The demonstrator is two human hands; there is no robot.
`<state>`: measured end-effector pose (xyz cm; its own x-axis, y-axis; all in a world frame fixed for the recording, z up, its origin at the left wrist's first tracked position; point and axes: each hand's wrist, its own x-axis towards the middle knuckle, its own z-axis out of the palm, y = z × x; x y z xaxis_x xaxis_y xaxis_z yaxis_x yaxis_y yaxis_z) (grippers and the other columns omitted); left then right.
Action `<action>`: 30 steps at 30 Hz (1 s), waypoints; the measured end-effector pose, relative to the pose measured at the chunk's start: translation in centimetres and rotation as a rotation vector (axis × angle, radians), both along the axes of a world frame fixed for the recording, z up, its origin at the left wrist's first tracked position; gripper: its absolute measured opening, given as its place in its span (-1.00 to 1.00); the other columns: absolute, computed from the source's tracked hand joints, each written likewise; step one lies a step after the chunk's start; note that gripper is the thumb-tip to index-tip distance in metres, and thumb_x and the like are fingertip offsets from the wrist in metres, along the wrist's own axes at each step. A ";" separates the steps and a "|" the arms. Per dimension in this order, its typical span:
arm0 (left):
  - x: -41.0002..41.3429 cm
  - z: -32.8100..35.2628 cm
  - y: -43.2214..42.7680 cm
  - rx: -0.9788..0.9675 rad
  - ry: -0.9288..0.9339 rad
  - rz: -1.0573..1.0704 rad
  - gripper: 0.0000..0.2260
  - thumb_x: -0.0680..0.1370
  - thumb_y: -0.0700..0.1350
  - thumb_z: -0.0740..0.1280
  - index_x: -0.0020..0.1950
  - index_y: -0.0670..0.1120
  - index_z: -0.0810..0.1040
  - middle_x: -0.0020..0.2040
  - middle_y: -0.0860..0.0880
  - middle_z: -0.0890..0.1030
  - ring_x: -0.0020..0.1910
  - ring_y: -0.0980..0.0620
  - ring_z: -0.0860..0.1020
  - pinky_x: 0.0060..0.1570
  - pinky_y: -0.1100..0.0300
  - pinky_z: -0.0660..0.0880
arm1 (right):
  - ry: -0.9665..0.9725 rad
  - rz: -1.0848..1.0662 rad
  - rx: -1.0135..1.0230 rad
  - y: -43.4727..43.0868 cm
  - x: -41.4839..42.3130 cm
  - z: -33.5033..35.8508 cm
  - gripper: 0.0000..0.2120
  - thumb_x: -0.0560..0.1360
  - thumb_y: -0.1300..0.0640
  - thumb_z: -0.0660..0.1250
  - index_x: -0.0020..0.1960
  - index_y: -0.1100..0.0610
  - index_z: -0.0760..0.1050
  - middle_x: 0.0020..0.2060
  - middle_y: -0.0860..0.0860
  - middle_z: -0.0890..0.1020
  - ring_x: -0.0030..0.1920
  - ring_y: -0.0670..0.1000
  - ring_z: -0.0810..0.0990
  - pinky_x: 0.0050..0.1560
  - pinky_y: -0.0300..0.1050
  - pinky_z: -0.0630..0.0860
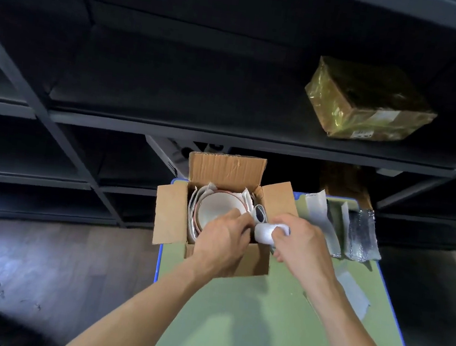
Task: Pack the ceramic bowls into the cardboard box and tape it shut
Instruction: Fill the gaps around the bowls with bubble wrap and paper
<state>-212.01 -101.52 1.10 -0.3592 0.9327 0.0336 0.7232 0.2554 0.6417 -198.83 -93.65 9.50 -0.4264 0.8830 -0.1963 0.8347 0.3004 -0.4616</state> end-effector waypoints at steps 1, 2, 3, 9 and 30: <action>0.0 -0.1 0.1 -0.001 -0.007 0.001 -0.84 0.59 -0.04 0.21 0.08 0.05 0.56 -0.10 -0.01 0.52 -0.19 -0.13 0.56 -0.27 -0.05 0.49 | -0.022 0.016 0.007 0.1 -0.4 -0.1 -0.69 0.43 0.16 0.22 0.07 -0.07 0.61 -0.27 0.06 0.69 -0.16 0.15 0.65 -0.16 0.01 0.61; -0.1 -0.2 0.2 -0.004 -0.016 0.004 -0.84 0.59 -0.05 0.21 0.08 0.05 0.56 -0.10 0.00 0.52 -0.19 -0.12 0.56 -0.28 -0.05 0.50 | -0.053 0.032 0.013 0.2 -0.7 0.0 -0.71 0.43 0.17 0.22 0.04 -0.03 0.62 -0.30 0.06 0.68 -0.17 0.15 0.65 -0.17 0.00 0.61; -0.2 -0.3 0.3 -0.008 -0.015 0.005 -0.83 0.58 -0.06 0.20 0.07 0.04 0.57 -0.10 0.00 0.52 -0.20 -0.12 0.56 -0.29 -0.05 0.50 | -0.089 0.049 0.017 0.5 -1.2 0.0 -0.75 0.43 0.17 0.22 -0.01 0.02 0.62 -0.34 0.07 0.67 -0.19 0.16 0.64 -0.18 0.01 0.61; -0.1 -0.4 0.1 -0.009 0.042 0.009 -0.83 0.58 -0.03 0.21 0.03 0.01 0.57 -0.13 0.01 0.49 -0.24 -0.14 0.54 -0.32 -0.04 0.48 | -0.282 0.104 -0.049 1.4 -4.5 0.6 -0.80 0.44 0.20 0.19 -0.23 0.20 0.56 -0.52 0.07 0.64 -0.44 0.02 0.64 -0.28 -0.09 0.63; -0.4 -0.5 0.2 0.014 0.008 0.012 -0.83 0.56 -0.03 0.22 0.02 -0.02 0.58 -0.13 0.00 0.51 -0.19 -0.09 0.54 -0.29 0.04 0.45 | -0.079 0.344 0.153 0.2 -0.6 -2.1 -0.79 0.52 0.05 0.36 0.15 -0.06 0.57 0.05 -0.06 0.58 0.06 0.07 0.56 -0.03 -0.03 0.48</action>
